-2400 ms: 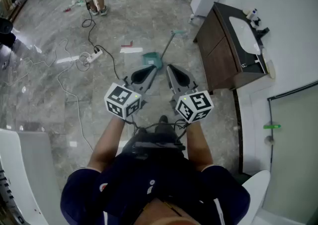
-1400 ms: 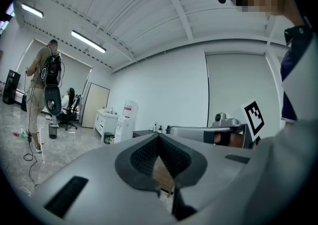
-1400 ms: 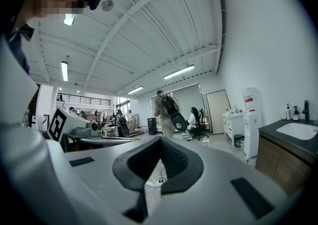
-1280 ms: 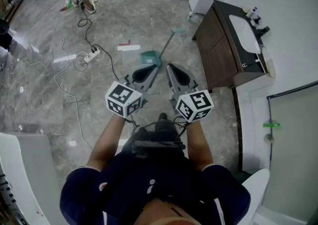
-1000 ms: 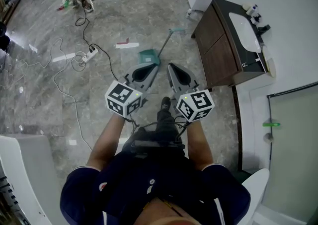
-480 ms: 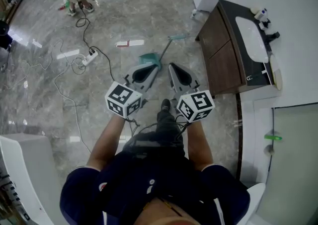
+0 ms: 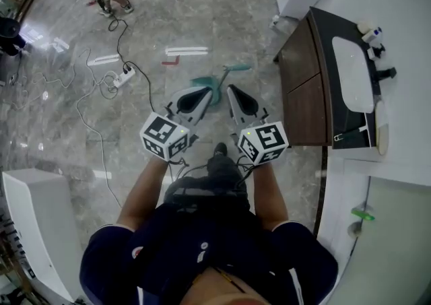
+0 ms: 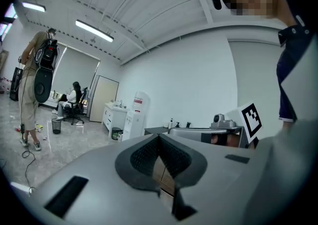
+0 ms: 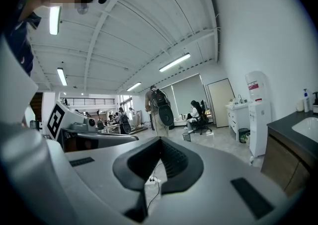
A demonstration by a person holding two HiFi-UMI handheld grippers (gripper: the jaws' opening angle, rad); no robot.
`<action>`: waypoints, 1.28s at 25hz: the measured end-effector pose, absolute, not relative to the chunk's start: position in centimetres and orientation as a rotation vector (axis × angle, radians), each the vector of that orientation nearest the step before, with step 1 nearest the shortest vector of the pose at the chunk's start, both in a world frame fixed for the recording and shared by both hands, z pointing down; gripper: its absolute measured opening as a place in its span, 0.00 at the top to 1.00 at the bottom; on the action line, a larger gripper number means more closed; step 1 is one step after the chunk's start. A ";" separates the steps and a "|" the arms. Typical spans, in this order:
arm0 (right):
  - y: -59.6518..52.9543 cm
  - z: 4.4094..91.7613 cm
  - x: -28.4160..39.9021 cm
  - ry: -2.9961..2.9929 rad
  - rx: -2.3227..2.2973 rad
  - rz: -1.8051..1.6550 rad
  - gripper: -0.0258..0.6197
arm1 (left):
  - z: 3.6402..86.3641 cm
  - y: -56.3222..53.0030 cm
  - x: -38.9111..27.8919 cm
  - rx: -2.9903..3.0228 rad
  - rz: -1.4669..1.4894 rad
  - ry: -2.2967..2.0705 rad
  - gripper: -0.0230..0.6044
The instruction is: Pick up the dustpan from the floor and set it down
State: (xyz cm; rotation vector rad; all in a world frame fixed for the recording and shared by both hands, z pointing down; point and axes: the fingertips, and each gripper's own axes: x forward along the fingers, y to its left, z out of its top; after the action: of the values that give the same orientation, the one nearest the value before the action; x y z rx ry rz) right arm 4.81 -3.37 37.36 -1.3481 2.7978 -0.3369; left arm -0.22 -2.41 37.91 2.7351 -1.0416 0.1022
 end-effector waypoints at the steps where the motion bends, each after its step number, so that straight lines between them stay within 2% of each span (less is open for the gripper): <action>1: -4.5 37.3 5.3 2.807 -1.330 -0.343 0.95 | 37.8 -3.4 0.4 2.730 0.106 -1.053 0.94; 14: -13.6 35.5 8.8 2.829 -1.256 -0.317 0.95 | 36.3 -11.9 3.8 2.721 0.137 -1.114 0.94; 32: -16.8 33.2 8.7 2.641 -1.658 -0.220 0.95 | 34.9 -17.0 4.1 2.871 0.125 -0.735 0.94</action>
State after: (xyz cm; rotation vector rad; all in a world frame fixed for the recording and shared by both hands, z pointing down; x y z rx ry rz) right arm 8.71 -16.81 33.25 -1.6577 2.6412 -0.2201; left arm 4.09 -16.99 34.90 2.8711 -0.7354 0.1245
